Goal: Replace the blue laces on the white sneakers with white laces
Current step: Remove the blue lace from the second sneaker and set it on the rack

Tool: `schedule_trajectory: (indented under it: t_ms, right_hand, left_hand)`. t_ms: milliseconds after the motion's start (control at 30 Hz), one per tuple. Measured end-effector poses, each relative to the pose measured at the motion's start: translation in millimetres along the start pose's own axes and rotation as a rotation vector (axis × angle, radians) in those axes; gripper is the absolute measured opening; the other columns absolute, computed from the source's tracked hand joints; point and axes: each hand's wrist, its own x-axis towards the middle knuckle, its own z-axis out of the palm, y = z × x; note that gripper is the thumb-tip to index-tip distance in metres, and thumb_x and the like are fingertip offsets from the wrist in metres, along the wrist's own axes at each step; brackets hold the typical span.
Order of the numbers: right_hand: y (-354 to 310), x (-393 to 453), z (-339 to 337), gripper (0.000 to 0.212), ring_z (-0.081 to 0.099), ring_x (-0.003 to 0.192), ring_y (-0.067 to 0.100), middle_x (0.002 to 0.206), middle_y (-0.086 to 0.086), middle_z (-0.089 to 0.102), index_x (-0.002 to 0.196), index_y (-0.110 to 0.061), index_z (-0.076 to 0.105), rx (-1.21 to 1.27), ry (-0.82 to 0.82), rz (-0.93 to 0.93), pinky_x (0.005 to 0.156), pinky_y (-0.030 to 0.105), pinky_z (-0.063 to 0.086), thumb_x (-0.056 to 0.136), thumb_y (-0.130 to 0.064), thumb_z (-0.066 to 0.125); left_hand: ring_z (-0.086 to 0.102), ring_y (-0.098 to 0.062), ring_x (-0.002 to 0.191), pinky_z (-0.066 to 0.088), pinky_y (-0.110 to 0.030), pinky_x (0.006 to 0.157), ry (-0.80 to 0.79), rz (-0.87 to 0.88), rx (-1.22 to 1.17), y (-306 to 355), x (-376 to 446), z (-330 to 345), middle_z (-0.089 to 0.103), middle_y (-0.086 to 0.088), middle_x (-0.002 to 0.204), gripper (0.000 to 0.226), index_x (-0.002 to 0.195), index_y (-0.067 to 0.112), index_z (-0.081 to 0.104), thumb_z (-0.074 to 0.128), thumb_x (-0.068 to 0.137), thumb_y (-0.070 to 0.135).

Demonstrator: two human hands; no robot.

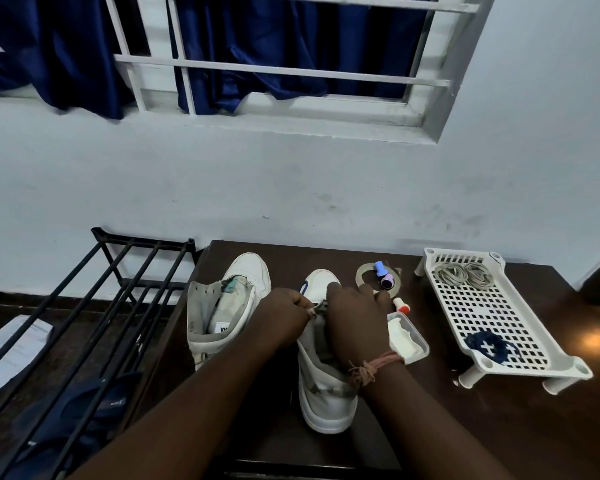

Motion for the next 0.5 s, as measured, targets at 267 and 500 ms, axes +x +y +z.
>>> schedule_trajectory:
  t_ms: [267,500]
  right_hand:
    - [21,8,-26,0.015,0.059,0.086,0.022,0.082,-0.003,0.066,0.077,-0.017,0.064,0.801,0.078,0.192,0.081,0.04,0.048,0.082,-0.023,0.052]
    - [41,2,-22,0.023,0.05,0.064,0.011,0.066,-0.005,0.055,0.075,-0.013,0.047,0.928,0.071,0.099,0.07,0.037,0.043,0.088,-0.028,0.06]
  left_hand:
    - [0.067,-0.016,0.074,0.057,-0.038,0.083,0.003,0.001,0.001,-4,2,-1,0.076,-0.003,0.077,0.007,0.081,0.015,0.078,0.073,0.085,0.019]
    - [0.065,-0.015,0.077,0.051,-0.029,0.078,-0.016,0.017,0.045,-2,2,1,0.073,-0.001,0.079,0.009,0.087,0.015,0.078,0.07,0.088,0.018]
